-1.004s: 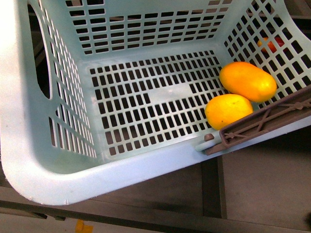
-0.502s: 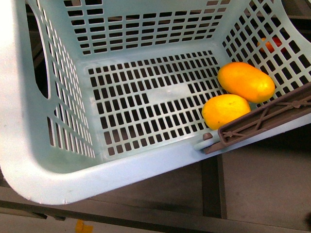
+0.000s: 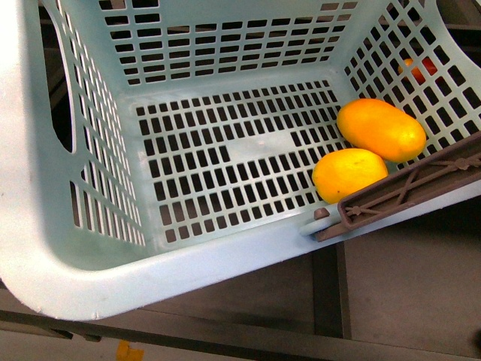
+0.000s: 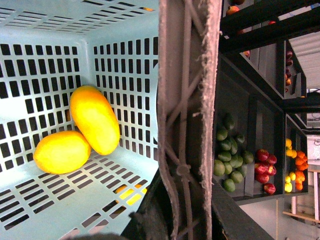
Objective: Pick lemon and mango into basket
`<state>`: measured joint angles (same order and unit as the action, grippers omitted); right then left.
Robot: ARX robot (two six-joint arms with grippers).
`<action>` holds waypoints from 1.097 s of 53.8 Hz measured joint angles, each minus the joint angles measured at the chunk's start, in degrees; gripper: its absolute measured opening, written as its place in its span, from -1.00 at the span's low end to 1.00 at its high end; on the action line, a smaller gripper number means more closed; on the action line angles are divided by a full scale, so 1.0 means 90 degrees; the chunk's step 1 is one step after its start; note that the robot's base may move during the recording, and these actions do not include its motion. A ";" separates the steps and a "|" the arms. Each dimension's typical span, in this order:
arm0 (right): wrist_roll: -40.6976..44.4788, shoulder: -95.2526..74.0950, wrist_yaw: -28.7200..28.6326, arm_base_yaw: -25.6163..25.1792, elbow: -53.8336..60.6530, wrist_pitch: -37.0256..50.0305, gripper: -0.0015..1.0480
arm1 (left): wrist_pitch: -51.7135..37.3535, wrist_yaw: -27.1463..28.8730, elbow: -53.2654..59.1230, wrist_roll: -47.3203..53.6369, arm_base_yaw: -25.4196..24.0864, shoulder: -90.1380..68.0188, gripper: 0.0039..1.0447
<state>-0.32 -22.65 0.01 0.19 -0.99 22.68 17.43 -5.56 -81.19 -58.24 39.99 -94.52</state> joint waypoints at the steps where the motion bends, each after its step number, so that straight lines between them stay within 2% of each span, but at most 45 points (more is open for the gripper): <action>1: 0.0000 0.0063 0.0000 0.0000 0.0000 -0.0056 -0.97 | 0.0000 0.0000 0.0000 0.0000 0.0000 0.0000 -0.88; 34: 0.0000 0.1394 0.0000 0.0000 0.0000 -0.1394 -0.97 | 0.0000 -0.0002 0.0000 0.0002 0.0000 0.0000 -0.88; 36: 0.0000 0.1843 -0.0015 0.0000 -0.0002 -0.2013 -0.97 | 0.0000 0.0000 0.0000 0.0002 0.0000 0.0000 -0.88; 39: 0.0000 0.2244 0.0010 0.0000 -0.0002 -0.2421 -0.97 | 0.0000 0.0000 0.0000 0.0005 0.0000 0.0000 -0.88; 52: 0.0000 0.2470 0.0005 0.0000 -0.0002 -0.2511 -0.97 | 0.0000 -0.0005 0.0000 0.0002 -0.0002 0.0000 -0.88; 54: 0.0010 0.2472 0.0005 0.0000 -0.0002 -0.2509 -0.94 | 0.0000 -0.0005 0.0000 -0.0002 -0.0002 0.0000 -0.88; 59: 0.0010 0.2472 0.0005 0.0000 -0.0002 -0.2511 -0.64 | 0.0000 0.0000 0.0000 0.0010 0.0000 0.0000 -0.88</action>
<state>-0.23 -0.40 0.05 0.19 -1.02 0.08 17.43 -5.56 -81.19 -58.15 39.99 -94.52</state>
